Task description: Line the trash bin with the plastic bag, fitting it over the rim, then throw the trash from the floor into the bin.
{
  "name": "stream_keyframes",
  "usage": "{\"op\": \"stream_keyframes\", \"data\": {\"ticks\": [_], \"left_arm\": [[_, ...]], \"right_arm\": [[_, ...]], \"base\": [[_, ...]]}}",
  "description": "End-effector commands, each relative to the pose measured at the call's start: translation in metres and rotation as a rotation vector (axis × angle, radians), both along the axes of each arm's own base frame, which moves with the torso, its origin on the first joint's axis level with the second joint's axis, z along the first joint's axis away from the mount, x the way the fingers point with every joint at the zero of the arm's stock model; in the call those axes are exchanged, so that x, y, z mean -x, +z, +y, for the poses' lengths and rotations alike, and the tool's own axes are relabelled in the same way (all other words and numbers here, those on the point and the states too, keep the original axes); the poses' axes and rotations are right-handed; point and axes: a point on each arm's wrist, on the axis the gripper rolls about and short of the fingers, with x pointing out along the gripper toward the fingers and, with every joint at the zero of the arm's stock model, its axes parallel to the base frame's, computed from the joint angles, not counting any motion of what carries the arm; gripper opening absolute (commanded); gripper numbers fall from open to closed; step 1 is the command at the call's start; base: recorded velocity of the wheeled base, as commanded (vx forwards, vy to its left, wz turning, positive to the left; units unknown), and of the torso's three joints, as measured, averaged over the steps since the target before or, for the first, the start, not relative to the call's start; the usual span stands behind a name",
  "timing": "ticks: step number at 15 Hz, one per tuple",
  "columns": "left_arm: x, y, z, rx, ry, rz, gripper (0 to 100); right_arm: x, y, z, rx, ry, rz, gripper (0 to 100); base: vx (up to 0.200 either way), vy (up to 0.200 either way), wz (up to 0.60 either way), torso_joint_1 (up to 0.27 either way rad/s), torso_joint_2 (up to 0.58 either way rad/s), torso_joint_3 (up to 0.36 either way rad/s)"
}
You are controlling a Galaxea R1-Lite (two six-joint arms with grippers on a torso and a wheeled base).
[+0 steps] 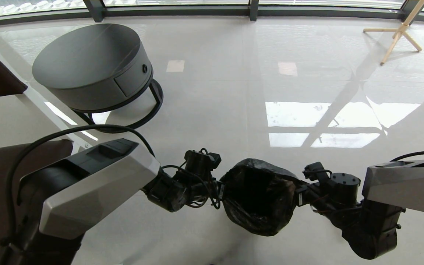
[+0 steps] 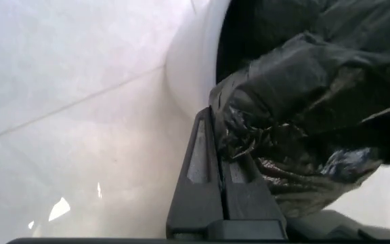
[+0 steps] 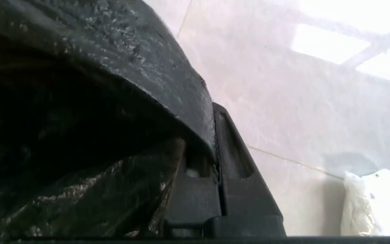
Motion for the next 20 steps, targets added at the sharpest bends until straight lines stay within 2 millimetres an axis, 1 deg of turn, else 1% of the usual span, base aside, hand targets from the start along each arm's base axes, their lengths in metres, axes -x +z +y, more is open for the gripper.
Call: {"op": "stream_keyframes", "data": {"ticks": [1,3,6,10,12,15,16,19,20], "left_arm": [[-0.004,-0.002,0.003,0.001,0.01,-0.001,0],[-0.011,-0.008,0.0,0.003,0.012,-0.004,0],[-0.019,-0.011,-0.009,0.014,0.004,-0.024,0],[-0.022,-0.017,-0.011,0.014,0.005,-0.02,0],[-0.024,-0.018,-0.011,0.017,0.007,-0.026,0],[-0.027,-0.011,-0.008,0.026,0.014,-0.043,0],[-0.028,-0.005,-0.006,0.033,0.019,-0.053,0],[-0.029,0.009,-0.006,0.049,0.019,-0.081,0],[-0.029,0.01,-0.006,0.05,0.018,-0.082,0]], "right_arm": [[-0.002,-0.004,-0.003,0.002,-0.004,0.008,0],[-0.004,-0.003,-0.005,0.0,-0.008,0.005,0],[-0.01,-0.003,-0.007,0.002,-0.016,0.011,0],[-0.019,-0.013,-0.007,0.003,-0.005,0.038,0],[-0.024,-0.015,-0.006,0.005,-0.006,0.042,0],[-0.03,-0.011,-0.007,-0.024,0.002,0.044,0],[-0.03,-0.009,-0.007,-0.028,0.0,0.038,0],[-0.033,-0.002,-0.009,-0.039,0.023,0.027,0],[-0.033,0.001,-0.01,-0.043,0.032,0.034,0]], "base": [[0.0,0.0,0.0,0.0,0.0,0.0],[0.0,0.0,0.0,0.0,0.0,0.0],[0.0,0.0,0.0,0.0,0.0,0.0],[0.0,0.0,0.0,0.0,0.0,0.0],[0.0,0.0,0.0,0.0,0.0,0.0],[0.0,0.0,0.0,0.0,0.0,0.0],[0.0,0.0,0.0,0.0,0.0,0.0],[0.0,0.0,0.0,0.0,0.0,0.0],[0.0,0.0,0.0,0.0,0.0,0.0]]}}
